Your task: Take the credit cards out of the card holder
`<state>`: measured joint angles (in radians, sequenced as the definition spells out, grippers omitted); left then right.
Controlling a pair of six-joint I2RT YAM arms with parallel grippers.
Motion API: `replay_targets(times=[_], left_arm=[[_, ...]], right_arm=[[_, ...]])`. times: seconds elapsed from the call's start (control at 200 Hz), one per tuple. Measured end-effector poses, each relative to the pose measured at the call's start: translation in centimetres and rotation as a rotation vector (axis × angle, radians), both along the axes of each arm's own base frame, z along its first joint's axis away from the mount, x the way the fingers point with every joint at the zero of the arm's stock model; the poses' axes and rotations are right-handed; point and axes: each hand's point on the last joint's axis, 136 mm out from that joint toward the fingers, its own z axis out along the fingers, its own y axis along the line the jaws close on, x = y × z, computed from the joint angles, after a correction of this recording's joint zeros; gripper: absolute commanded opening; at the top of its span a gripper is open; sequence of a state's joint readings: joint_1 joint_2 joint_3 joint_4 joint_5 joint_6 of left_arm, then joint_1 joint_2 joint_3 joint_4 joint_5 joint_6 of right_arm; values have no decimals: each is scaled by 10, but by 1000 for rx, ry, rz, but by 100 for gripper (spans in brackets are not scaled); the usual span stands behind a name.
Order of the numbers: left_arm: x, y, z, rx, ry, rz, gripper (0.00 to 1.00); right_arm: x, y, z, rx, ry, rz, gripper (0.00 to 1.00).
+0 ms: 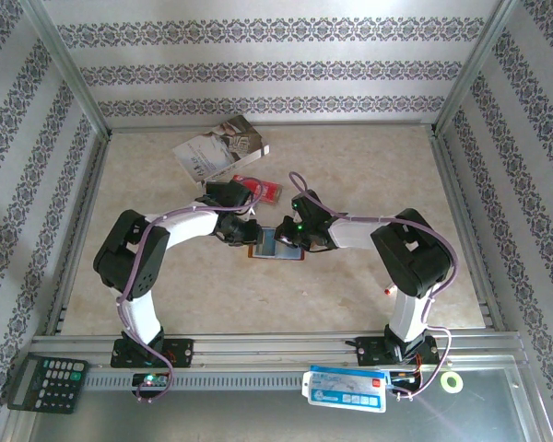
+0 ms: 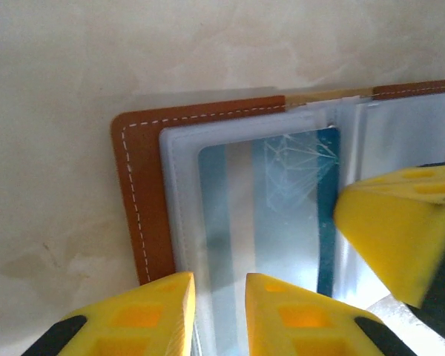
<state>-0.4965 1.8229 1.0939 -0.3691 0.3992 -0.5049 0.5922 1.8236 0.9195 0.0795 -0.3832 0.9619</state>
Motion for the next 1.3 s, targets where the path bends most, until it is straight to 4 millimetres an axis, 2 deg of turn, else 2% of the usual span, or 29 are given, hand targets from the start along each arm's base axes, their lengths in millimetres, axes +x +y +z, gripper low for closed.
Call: replay_targets(times=[0.205,0.505,0.749,0.959,1.124,1.304], left_arm=[[1,0,1,0,-3,0,25],[5,-5,6,-18,-12,-5,24],[16,-13,17,-44,-44,-10,24],[17,-12,2,-23,-22,-6,25],[17,-12,1,-21,-19,-6,25],[17,-12,1,-21,-19,-6,25]], right_arm=[[-1,-2,8,-1,-6,-5,7],[-3,-4,5,-11,6,-6,8],[-3,-4,2,-16,13,-6,8],[-2,-7,0,-18,17,-13,8],[-3,-11,-5,-20,23,-22,9],[-4,-10,-5,-7,24,-21,18]])
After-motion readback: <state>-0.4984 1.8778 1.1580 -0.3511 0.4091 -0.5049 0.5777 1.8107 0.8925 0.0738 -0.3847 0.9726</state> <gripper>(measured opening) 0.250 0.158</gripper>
